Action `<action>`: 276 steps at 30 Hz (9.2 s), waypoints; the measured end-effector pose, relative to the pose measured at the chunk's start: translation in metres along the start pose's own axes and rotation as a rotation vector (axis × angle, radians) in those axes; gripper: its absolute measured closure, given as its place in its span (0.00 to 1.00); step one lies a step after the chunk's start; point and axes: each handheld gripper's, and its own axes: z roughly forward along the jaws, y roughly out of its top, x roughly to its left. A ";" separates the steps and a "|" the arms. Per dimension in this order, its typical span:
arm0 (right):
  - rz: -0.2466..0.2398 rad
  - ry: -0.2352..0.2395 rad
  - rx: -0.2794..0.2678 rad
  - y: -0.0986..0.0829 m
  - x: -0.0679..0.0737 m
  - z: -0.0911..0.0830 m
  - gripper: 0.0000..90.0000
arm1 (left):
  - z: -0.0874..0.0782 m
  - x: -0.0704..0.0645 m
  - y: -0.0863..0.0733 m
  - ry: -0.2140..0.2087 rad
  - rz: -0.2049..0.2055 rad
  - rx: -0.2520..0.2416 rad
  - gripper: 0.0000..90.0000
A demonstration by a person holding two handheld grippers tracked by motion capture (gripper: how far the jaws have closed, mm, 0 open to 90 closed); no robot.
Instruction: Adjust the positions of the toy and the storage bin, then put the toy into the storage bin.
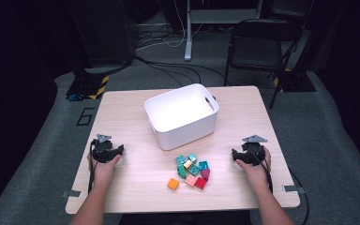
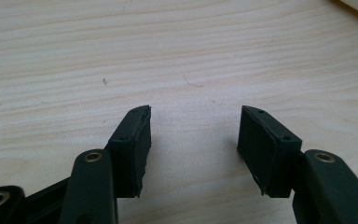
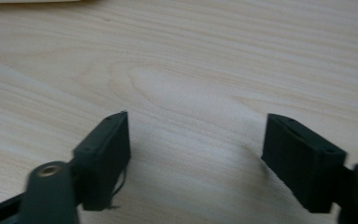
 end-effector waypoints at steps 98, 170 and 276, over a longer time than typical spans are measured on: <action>0.053 0.075 -0.038 0.003 -0.004 -0.023 0.44 | -0.048 -0.122 0.132 -0.271 0.072 -0.005 0.61; -0.150 0.284 -0.121 0.043 0.072 -0.064 0.46 | -0.086 -0.081 0.091 -0.365 0.099 -0.149 0.54; -0.238 0.422 -0.021 0.050 0.089 -0.101 0.65 | -0.045 -0.047 0.021 -0.234 0.038 -0.131 0.51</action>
